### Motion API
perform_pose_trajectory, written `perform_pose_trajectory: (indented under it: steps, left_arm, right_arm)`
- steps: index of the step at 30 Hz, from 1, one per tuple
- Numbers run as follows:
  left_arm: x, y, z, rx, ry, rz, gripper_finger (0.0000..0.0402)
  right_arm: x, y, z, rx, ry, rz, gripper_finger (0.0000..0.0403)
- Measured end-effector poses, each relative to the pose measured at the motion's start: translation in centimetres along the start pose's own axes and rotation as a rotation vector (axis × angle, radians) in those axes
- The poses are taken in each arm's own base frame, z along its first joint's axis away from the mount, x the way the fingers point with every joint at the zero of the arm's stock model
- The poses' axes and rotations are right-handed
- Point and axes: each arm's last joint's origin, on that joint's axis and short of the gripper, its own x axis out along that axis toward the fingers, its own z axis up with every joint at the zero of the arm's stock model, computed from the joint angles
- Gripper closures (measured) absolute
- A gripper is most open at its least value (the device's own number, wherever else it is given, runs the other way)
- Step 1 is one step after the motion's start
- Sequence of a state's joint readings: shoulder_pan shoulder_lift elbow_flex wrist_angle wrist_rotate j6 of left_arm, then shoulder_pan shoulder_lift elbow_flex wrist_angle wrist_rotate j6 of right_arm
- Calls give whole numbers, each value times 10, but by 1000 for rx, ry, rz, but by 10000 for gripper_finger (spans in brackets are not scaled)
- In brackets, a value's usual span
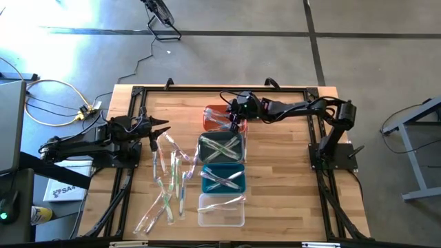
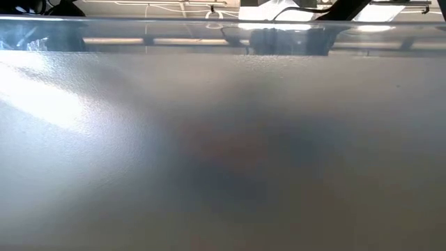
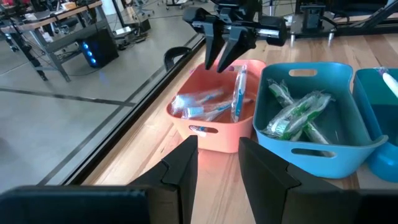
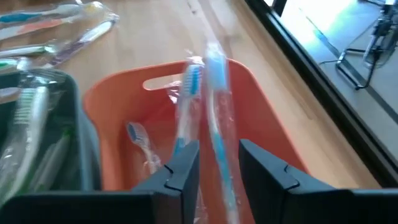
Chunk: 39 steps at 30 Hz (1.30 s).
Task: Pick & Place Toothbrushes
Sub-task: Put the purple toothbrush into the blue bin
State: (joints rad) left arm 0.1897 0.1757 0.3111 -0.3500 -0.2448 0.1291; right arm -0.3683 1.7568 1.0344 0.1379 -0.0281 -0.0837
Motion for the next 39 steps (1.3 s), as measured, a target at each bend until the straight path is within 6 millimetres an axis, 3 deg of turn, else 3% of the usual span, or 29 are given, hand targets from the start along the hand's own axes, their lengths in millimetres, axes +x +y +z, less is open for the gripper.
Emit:
perform_pose_trajectory:
  steps: [7, 18, 24, 32, 39]
  left_arm:
    - [0, 0, 0, 0, 0, 0, 289]
    - [0, 0, 0, -1, 1, 0, 289]
    - [0, 0, 0, -2, 0, 0, 289]
    - [0, 0, 0, -2, 1, 0, 289]
    - [0, 0, 0, -2, 1, 0, 289]
  right_arm:
    - [-12, 2, 10, 4, -41, 2, 291]
    - [-43, 23, 32, -27, -121, 52, 360]
    - [-44, 34, 33, -43, -123, 79, 397]
    - [-45, 42, 33, -54, -127, 108, 395]
    - [-46, 46, 32, -46, -126, 281, 394]
